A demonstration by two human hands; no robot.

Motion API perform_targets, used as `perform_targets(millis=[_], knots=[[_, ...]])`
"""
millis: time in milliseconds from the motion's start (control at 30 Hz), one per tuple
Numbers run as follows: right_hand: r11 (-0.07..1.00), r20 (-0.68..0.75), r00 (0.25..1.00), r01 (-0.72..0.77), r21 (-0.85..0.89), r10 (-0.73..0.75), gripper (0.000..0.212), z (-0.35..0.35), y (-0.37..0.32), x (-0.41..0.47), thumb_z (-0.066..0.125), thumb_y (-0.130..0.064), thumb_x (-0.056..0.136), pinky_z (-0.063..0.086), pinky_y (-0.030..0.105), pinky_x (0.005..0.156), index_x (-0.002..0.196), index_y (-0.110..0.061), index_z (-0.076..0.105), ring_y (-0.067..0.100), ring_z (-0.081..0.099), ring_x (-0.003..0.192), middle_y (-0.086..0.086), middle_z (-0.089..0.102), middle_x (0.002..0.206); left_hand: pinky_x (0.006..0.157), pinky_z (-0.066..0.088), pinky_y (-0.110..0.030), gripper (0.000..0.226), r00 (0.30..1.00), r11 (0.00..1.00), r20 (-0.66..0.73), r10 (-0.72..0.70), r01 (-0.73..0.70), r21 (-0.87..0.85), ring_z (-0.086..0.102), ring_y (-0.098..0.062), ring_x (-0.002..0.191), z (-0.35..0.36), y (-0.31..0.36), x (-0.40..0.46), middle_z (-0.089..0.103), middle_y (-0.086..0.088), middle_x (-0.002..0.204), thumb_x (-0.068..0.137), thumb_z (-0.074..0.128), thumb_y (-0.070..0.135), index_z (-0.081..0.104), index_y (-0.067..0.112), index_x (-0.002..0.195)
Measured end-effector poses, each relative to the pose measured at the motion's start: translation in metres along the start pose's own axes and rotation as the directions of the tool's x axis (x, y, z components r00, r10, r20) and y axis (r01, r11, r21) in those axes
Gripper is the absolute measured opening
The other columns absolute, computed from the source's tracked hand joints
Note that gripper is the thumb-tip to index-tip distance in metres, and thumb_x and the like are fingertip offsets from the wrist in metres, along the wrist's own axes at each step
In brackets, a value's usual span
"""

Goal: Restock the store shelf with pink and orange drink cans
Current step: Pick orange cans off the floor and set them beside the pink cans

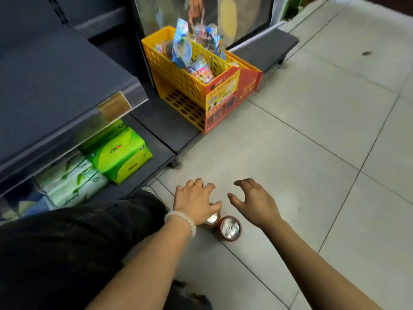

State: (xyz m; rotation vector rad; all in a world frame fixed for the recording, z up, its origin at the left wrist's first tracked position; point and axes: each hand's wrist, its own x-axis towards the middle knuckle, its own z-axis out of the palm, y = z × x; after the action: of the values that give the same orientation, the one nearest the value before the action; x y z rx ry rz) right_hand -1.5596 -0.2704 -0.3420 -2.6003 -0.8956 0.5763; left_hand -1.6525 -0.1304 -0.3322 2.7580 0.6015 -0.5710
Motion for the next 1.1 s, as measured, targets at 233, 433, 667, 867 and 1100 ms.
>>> perform_targets(millis=[233, 433, 667, 867, 1100], knots=[[0.997, 0.364, 0.931, -0.006, 0.073, -0.021, 0.077, 0.057, 0.029, -0.018, 0.077, -0.053, 0.062, 0.046, 0.025, 0.079, 0.126, -0.018, 0.054, 0.017, 0.059, 0.104, -0.003, 0.055, 0.122, 0.097, 0.037, -0.041, 0.079, 0.979, 0.998, 0.197, 0.059, -0.052, -0.039, 0.045, -0.022, 0.120, 0.052, -0.014, 0.011, 0.046, 0.004, 0.129, 0.065, 0.070, 0.057, 0.038, 0.037, 0.135], [0.997, 0.278, 0.959, 0.033, 0.072, -0.052, 0.063, 0.073, 0.033, -0.017, 0.080, -0.038, 0.057, 0.049, 0.029, 0.070, 0.112, -0.015, 0.061, 0.024, 0.062, 0.088, 0.003, 0.062, 0.102, 0.091, 0.038, -0.038, 0.056, 0.989, 0.994, 0.145, 0.036, -0.021, -0.103, 0.049, -0.024, 0.110, 0.057, -0.013, 0.021, 0.050, 0.001, 0.114, 0.069, 0.071, 0.042, 0.050, 0.031, 0.120], [0.975, 0.257, 0.962, -0.144, 0.170, 0.098, 0.058, 0.062, 0.025, -0.015, 0.082, -0.035, 0.059, 0.052, 0.028, 0.072, 0.108, -0.017, 0.058, 0.017, 0.062, 0.086, -0.004, 0.065, 0.097, 0.082, 0.043, -0.035, 0.054, 0.993, 0.974, 0.105, -0.060, 0.081, -0.213, 0.055, -0.028, 0.102, 0.043, -0.013, 0.020, 0.052, -0.002, 0.109, 0.067, 0.074, 0.041, 0.053, 0.029, 0.115], [0.964, 0.213, 0.974, -0.122, 0.235, 0.071, 0.055, 0.030, 0.009, -0.004, 0.080, -0.026, 0.060, 0.052, 0.028, 0.078, 0.111, -0.017, 0.061, 0.015, 0.063, 0.090, -0.006, 0.064, 0.096, 0.079, 0.046, -0.034, 0.061, 0.987, 0.942, 0.030, -0.158, 0.159, -0.297, 0.056, -0.028, 0.101, 0.008, -0.017, 0.012, 0.052, -0.003, 0.111, 0.061, 0.078, 0.041, 0.053, 0.032, 0.116], [0.979, 0.173, 0.983, 0.026, 0.201, -0.062, 0.060, -0.026, -0.030, 0.016, 0.079, -0.030, 0.060, 0.052, 0.031, 0.085, 0.116, -0.021, 0.061, 0.016, 0.063, 0.098, -0.003, 0.067, 0.109, 0.083, 0.046, -0.033, 0.058, 0.946, 0.880, -0.113, -0.304, 0.233, -0.414, 0.056, -0.029, 0.105, -0.043, -0.020, -0.006, 0.054, -0.003, 0.115, 0.062, 0.076, 0.042, 0.054, 0.036, 0.115]])
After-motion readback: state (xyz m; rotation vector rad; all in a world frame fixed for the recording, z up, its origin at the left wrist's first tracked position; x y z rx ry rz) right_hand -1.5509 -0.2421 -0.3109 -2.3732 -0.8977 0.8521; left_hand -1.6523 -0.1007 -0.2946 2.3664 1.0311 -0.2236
